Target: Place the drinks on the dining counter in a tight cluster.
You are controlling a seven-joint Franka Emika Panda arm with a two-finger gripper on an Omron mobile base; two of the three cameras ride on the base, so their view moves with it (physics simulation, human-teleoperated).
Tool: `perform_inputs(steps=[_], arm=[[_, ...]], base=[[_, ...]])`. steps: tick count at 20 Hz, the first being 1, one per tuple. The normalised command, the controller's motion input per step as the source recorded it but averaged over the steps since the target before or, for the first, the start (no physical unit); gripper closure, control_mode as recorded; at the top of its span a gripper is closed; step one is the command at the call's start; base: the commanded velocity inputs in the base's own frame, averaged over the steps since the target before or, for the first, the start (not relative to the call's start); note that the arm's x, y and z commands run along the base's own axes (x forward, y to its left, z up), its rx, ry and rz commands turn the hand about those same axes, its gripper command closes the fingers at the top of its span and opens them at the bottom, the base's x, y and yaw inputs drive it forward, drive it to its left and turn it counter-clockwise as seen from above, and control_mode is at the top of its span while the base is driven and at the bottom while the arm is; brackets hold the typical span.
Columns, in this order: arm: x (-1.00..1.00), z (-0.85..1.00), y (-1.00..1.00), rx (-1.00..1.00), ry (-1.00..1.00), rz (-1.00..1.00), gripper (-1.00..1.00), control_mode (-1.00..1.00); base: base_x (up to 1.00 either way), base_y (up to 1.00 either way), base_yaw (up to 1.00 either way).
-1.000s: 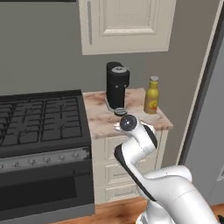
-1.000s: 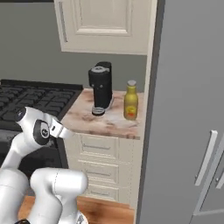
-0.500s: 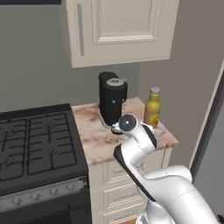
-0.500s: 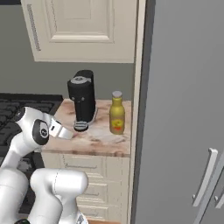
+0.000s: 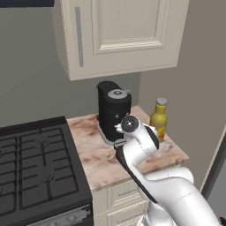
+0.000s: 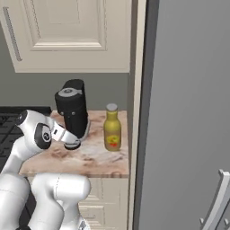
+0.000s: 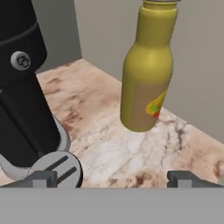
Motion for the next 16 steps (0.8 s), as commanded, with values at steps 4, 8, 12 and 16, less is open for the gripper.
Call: perform_inputs(steps=[4, 8, 12, 16], arm=[[0.00, 0.00, 0.00, 0.00, 0.00, 0.00, -1.00, 1.00], [0.00, 0.00, 0.00, 0.00, 0.00, 0.00, -1.00, 1.00], [0.00, 0.00, 0.00, 0.00, 0.00, 0.00, -1.00, -1.00], [0.00, 0.01, 0.02, 0.00, 0.00, 0.00, -1.00, -1.00]], base=[[0.35, 0.11, -0.03], [0.07, 0.09, 0.00], [0.00, 0.00, 0.00], [0.00, 0.00, 0.00]])
